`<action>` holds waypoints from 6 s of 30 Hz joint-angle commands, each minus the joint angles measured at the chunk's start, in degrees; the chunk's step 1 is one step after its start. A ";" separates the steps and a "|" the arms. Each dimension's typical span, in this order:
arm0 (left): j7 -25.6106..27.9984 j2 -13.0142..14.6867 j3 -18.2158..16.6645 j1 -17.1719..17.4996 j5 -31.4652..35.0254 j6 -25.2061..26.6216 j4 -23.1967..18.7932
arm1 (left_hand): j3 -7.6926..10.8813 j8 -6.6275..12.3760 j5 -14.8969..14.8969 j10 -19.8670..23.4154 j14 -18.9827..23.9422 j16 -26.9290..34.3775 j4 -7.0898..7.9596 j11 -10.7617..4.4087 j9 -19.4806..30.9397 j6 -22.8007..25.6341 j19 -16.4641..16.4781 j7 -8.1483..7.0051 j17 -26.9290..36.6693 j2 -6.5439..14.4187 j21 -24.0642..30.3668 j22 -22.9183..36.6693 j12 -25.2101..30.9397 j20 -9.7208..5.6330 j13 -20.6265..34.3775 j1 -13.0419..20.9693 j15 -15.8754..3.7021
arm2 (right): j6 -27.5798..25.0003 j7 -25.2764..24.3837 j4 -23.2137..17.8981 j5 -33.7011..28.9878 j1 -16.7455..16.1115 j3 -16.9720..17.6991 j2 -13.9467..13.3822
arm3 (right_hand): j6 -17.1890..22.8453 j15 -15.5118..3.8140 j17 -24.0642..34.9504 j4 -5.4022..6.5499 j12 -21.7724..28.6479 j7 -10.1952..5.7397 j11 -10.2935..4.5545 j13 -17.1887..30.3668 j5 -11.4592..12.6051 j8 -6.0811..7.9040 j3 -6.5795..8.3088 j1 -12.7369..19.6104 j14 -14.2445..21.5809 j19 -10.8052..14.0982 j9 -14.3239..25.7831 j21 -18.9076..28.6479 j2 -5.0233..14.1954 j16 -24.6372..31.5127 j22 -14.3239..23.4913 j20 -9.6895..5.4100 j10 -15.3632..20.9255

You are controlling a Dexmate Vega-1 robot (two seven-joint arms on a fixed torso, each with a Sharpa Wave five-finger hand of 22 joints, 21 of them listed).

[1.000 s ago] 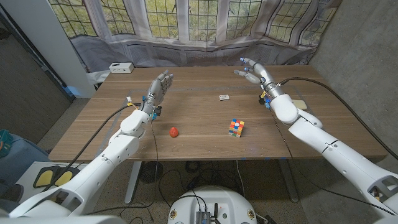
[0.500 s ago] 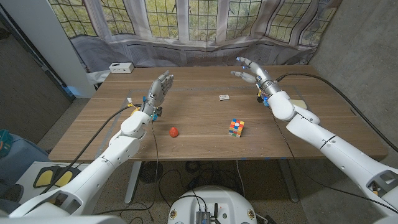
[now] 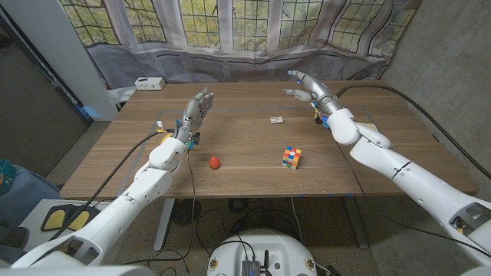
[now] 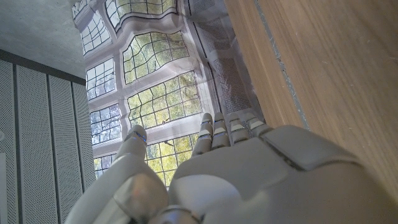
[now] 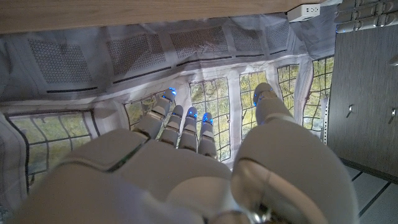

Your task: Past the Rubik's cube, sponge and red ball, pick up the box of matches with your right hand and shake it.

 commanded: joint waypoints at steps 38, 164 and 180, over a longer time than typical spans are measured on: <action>0.40 0.10 0.35 1.42 0.01 0.65 -1.80 | 0.39 -0.19 0.10 0.34 0.24 -0.07 -0.42 -0.59 0.23 0.61 -0.38 -0.21 0.06 0.28 0.04 0.13 -0.16 0.83 0.19 0.53 0.00 | -5.75 10.49 1.40 -12.73 9.70 -8.37 -0.28 | 3.32 -0.24 0.43 0.49 0.80 -1.58 -2.85 0.20 -0.53 1.06 0.00 2.66 2.40 0.76 0.07 0.13 -0.29 0.65 0.15 0.33 3.99; 0.27 0.32 -0.05 2.74 -0.57 0.12 -2.38 | 0.82 -0.20 -0.01 0.91 0.26 -0.08 -0.70 -1.64 0.24 1.73 -0.95 -0.49 0.06 0.76 0.14 0.16 -0.34 1.44 0.20 0.85 -0.74 | -18.01 29.37 20.13 -22.38 25.51 -26.64 10.54 | 7.20 -3.33 -0.33 0.67 -0.12 -6.76 -11.75 -0.32 2.05 0.79 -1.03 10.80 9.36 5.83 0.44 0.69 -5.62 0.98 0.18 -0.25 12.79; 0.41 0.22 -0.14 2.82 -0.73 0.16 -2.08 | 0.85 -0.17 -0.01 1.01 0.34 -0.06 -0.72 -1.90 0.25 1.93 -0.95 -0.65 0.06 0.77 0.18 0.16 -0.34 1.39 0.20 0.86 -0.71 | -17.43 27.49 23.41 -22.75 26.14 -28.42 11.62 | 11.19 -3.63 -0.14 0.97 0.44 -8.95 -13.50 -0.33 2.24 1.95 -1.38 11.37 11.01 6.69 0.42 0.62 -5.42 1.40 0.18 -0.27 15.31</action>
